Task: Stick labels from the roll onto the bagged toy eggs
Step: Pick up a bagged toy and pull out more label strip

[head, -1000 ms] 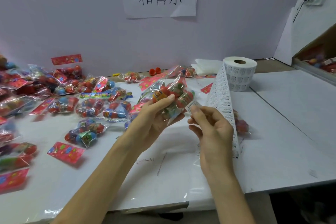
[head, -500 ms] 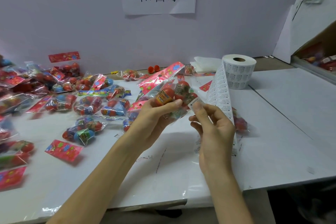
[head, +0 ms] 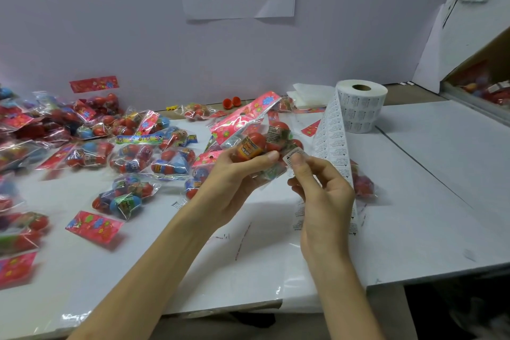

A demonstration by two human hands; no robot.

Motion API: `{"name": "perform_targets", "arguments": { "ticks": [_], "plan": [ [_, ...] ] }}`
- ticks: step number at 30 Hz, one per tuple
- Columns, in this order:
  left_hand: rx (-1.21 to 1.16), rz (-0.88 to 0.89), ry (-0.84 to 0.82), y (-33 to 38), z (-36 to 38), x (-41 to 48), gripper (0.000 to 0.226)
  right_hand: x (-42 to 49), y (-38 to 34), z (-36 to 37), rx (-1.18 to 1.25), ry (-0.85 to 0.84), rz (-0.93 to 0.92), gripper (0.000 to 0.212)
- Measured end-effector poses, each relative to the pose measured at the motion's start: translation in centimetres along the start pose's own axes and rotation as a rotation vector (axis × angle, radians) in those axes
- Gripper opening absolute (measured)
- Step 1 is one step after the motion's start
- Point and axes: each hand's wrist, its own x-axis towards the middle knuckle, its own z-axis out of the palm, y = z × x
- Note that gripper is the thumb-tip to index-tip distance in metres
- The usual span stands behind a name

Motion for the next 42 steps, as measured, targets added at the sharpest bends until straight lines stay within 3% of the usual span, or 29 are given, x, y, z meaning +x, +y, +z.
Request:
{"name": "perform_targets", "arguments": {
  "ticks": [8,13,17,24,28,31,42],
  "plan": [
    [0.009,-0.002,-0.067,0.0,0.0,-0.1,0.043,0.3,0.3,-0.4,-0.078,0.042,-0.028,0.035],
    [-0.001,0.02,-0.082,0.2,-0.1,-0.2,0.046,1.0,0.3,-0.5,-0.006,-0.044,0.13,0.063],
    [0.082,-0.016,-0.053,0.4,-0.1,-0.2,0.048,1.1,0.1,-0.8,0.053,-0.088,0.025,0.037],
    [0.33,0.02,-0.09,-0.1,0.5,-0.2,0.049,1.2,-0.1,-1.2,-0.112,-0.084,-0.12,0.02],
    [0.325,0.025,-0.044,0.0,0.3,-0.1,0.045,1.3,0.2,-1.2,-0.111,-0.091,-0.122,0.026],
    [0.267,-0.004,-0.053,-0.1,-0.2,-0.1,0.042,1.4,0.3,-1.4,-0.091,-0.112,-0.124,0.017],
    [0.253,-0.017,-0.012,0.1,-0.3,0.0,0.052,1.5,0.5,-1.1,-0.085,-0.168,-0.145,0.01]
  ]
}}
